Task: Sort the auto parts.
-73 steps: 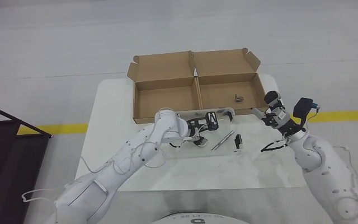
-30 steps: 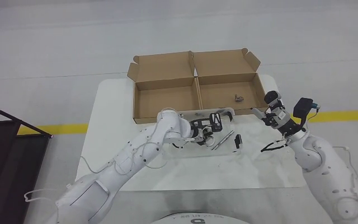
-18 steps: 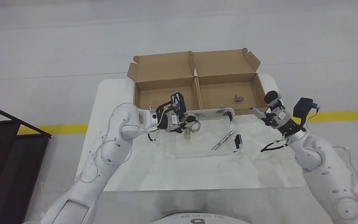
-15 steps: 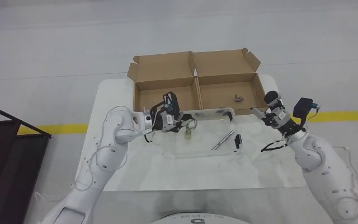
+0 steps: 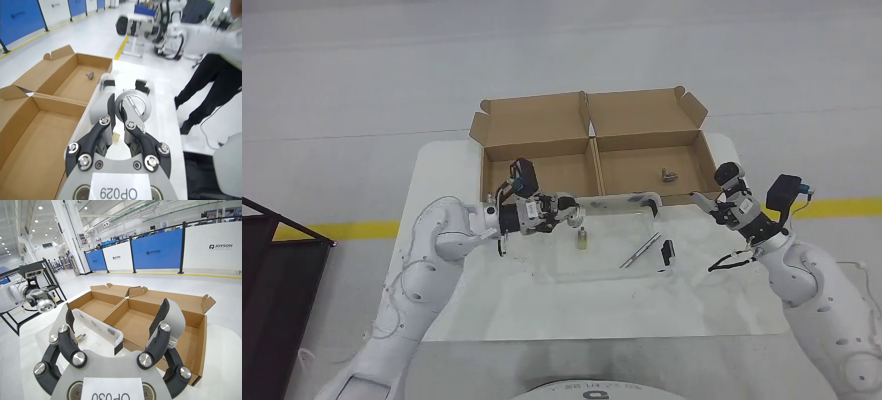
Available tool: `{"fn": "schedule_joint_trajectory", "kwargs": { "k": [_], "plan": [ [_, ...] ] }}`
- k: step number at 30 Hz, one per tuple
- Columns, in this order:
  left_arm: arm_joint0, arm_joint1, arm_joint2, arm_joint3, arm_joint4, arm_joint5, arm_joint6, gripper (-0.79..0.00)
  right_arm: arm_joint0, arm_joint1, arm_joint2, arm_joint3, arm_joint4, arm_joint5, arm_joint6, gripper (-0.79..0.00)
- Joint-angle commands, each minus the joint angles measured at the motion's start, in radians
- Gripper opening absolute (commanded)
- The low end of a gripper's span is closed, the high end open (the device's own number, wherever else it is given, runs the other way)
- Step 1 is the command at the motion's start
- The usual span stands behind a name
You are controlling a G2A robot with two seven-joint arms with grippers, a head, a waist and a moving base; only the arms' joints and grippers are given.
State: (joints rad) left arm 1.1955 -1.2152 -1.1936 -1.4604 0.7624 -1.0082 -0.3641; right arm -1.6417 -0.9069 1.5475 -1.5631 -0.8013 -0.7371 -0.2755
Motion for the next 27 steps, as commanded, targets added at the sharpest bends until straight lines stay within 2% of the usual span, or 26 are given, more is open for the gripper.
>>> {"fn": "schedule_joint_trajectory", "kwargs": {
  "k": [1,4,6,9,14,18,27],
  "plan": [
    [-0.015,0.014,-0.016,0.023,-0.21,-0.004,-0.049,-0.785,0.0,0.0,0.0,0.0,0.0,0.0,0.0,0.0],
    [-0.033,0.038,-0.015,0.05,-0.499,-0.004,-0.161,-0.785,0.0,0.0,0.0,0.0,0.0,0.0,0.0,0.0],
    [-0.042,0.054,0.008,0.058,-0.754,-0.004,-0.259,-0.785,0.0,0.0,0.0,0.0,0.0,0.0,0.0,0.0],
    [-0.062,0.078,0.048,0.086,-1.134,0.004,-0.452,-0.785,0.0,0.0,0.0,0.0,0.0,0.0,0.0,0.0],
    [-0.095,0.116,0.122,0.06,-1.492,0.145,-0.594,-0.785,0.0,0.0,0.0,0.0,0.0,0.0,0.0,0.0],
    [-0.106,0.137,0.116,0.053,-1.566,0.202,-0.651,-0.785,0.0,0.0,0.0,0.0,0.0,0.0,0.0,0.0],
    [-0.109,0.167,0.133,0.059,-1.489,0.142,-0.59,-0.785,0.0,0.0,0.0,0.0,0.0,0.0,0.0,0.0]
  ]
}}
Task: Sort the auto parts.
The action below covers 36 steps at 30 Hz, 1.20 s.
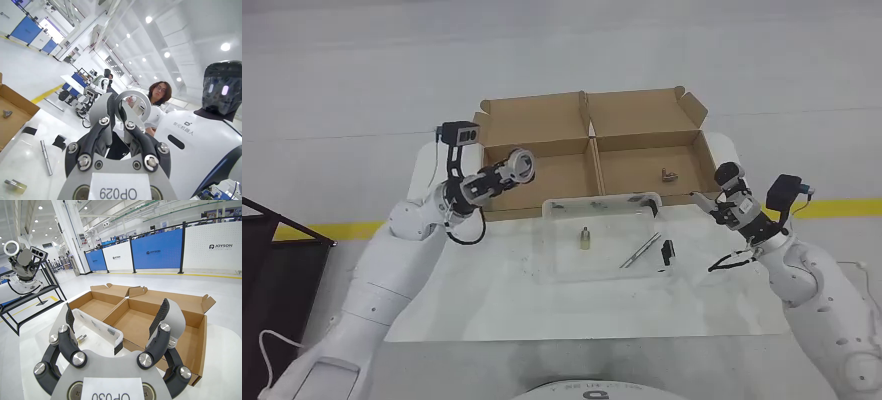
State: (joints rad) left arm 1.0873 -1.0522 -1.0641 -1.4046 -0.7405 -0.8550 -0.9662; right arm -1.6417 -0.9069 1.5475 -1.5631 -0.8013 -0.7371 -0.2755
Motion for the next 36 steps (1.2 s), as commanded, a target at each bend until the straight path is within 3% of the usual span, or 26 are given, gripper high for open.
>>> {"fn": "schedule_joint_trajectory", "kwargs": {
  "k": [1,5,7,10,13,19,22,24,27,31,36],
  "plan": [
    [-0.005,0.009,0.0,0.016,0.05,-0.027,0.027,-0.785,0.0,0.0,0.0,0.0,0.0,0.0,0.0,0.0],
    [-0.029,0.031,-0.049,0.116,0.36,-0.138,0.139,-0.785,0.0,0.0,0.0,0.0,0.0,0.0,0.0,0.0],
    [-0.046,0.034,-0.116,0.143,0.593,-0.127,0.248,-0.785,0.0,0.0,0.0,0.0,0.0,0.0,0.0,0.0],
    [-0.007,0.025,-0.174,0.051,0.922,0.01,0.511,-0.785,0.0,0.0,0.0,0.0,0.0,0.0,0.0,0.0],
    [0.039,0.018,-0.192,-0.028,1.108,0.124,0.681,-0.785,0.0,0.0,0.0,0.0,0.0,0.0,0.0,0.0],
    [0.059,0.011,-0.189,-0.098,1.331,0.277,0.788,-0.785,0.0,0.0,0.0,0.0,0.0,0.0,0.0,0.0],
    [0.059,0.008,-0.165,-0.159,1.635,0.474,0.842,-0.785,0.0,0.0,0.0,0.0,0.0,0.0,0.0,0.0],
    [0.057,0.001,-0.117,-0.176,1.868,0.658,0.841,-0.785,0.0,0.0,0.0,0.0,0.0,0.0,0.0,0.0],
    [0.03,-0.016,-0.036,-0.148,1.975,0.75,0.775,-0.785,0.0,0.0,0.0,0.0,0.0,0.0,0.0,0.0],
    [-0.034,-0.037,0.057,-0.085,2.089,0.782,0.641,-0.785,0.0,0.0,0.0,0.0,0.0,0.0,0.0,0.0],
    [-0.113,-0.07,0.16,-0.009,2.111,0.731,0.492,-0.785,0.0,0.0,0.0,0.0,0.0,0.0,0.0,0.0]
  ]
}}
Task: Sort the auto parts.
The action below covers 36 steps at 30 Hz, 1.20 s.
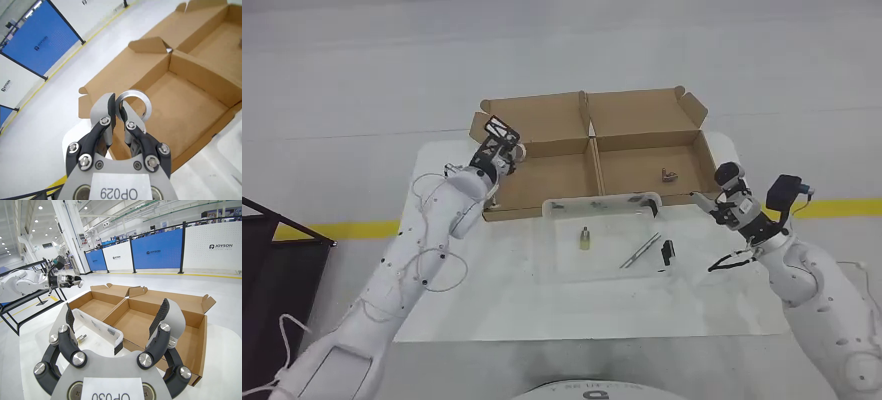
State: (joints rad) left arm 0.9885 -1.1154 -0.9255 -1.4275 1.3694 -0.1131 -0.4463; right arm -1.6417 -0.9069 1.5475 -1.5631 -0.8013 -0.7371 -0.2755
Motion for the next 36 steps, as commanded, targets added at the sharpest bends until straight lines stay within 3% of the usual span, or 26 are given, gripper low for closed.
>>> {"fn": "schedule_joint_trajectory", "kwargs": {
  "k": [1,14,15,16,17,18,36],
  "plan": [
    [-0.026,-0.013,0.038,0.028,0.004,-0.016,-0.051,-0.785,0.0,0.0,0.0,0.0,0.0,0.0,0.0,0.0],
    [-0.14,-0.09,0.168,0.193,0.056,0.026,-0.094,-0.77,0.0,0.0,0.0,0.0,0.0,0.0,0.0,0.0],
    [-0.145,-0.095,0.172,0.2,0.057,0.026,-0.097,-0.68,0.0,0.0,0.0,0.0,0.0,0.0,0.0,0.0],
    [-0.149,-0.098,0.175,0.206,0.058,0.025,-0.1,-0.505,0.0,0.0,0.0,0.0,0.0,0.0,0.0,0.0],
    [-0.152,-0.101,0.177,0.213,0.059,0.023,-0.103,-0.2,0.0,0.0,0.0,0.0,0.0,0.0,0.0,0.0],
    [-0.155,-0.104,0.177,0.218,0.061,0.024,-0.103,0.0,0.0,0.0,0.0,0.0,0.0,0.0,0.0,0.0],
    [-0.157,-0.11,0.173,0.226,0.048,0.019,-0.103,0.0,0.0,0.0,0.0,0.0,0.0,0.0,0.0,0.0]
  ]
}}
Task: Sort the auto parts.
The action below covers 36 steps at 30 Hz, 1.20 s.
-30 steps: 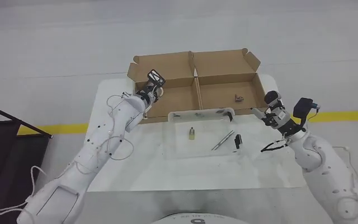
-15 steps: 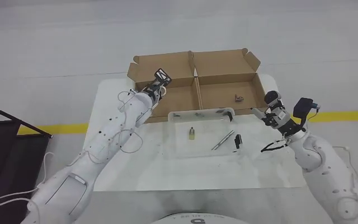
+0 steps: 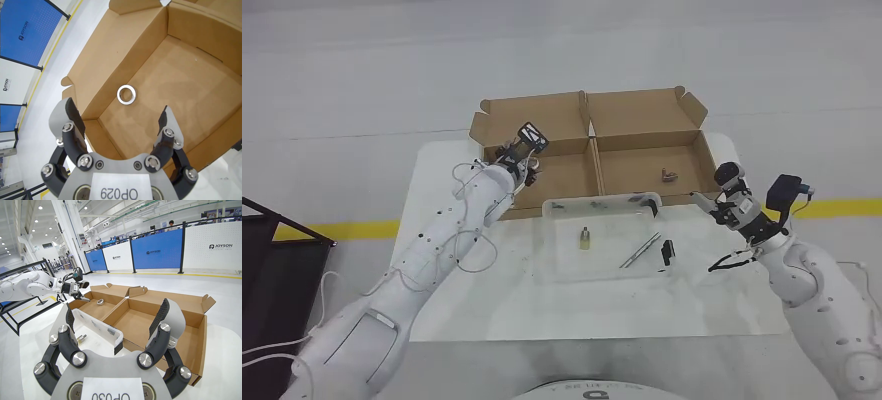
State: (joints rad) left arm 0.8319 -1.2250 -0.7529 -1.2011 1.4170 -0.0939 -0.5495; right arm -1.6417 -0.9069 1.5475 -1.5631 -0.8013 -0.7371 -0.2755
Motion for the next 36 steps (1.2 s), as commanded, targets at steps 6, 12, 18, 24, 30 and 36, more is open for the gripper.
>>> {"fn": "schedule_joint_trajectory", "kwargs": {
  "k": [6,12,18,24,30,36],
  "plan": [
    [0.0,0.0,0.0,0.0,0.0,0.0,0.0,0.0,0.0,0.0,0.0,0.0,0.0,0.0,0.0,0.0],
    [0.0,0.0,0.0,0.0,0.0,0.0,0.0,0.0,0.0,0.0,0.0,0.0,0.0,0.0,0.0,0.0],
    [0.031,0.007,0.006,-0.049,0.149,0.079,-0.013,0.0,0.0,0.0,0.0,0.0,0.0,0.0,0.0,0.0],
    [0.157,0.056,-0.109,-0.284,0.161,-0.062,0.033,0.0,0.0,0.0,0.0,0.0,0.0,0.0,0.0,0.0],
    [0.279,0.112,-0.276,-0.46,0.042,-0.368,0.008,0.0,0.0,0.0,0.0,0.0,0.0,0.0,0.0,0.0],
    [0.282,0.112,-0.273,-0.463,0.038,-0.374,0.015,0.0,0.0,0.0,0.0,0.0,0.0,0.0,0.0,0.0]
  ]
}}
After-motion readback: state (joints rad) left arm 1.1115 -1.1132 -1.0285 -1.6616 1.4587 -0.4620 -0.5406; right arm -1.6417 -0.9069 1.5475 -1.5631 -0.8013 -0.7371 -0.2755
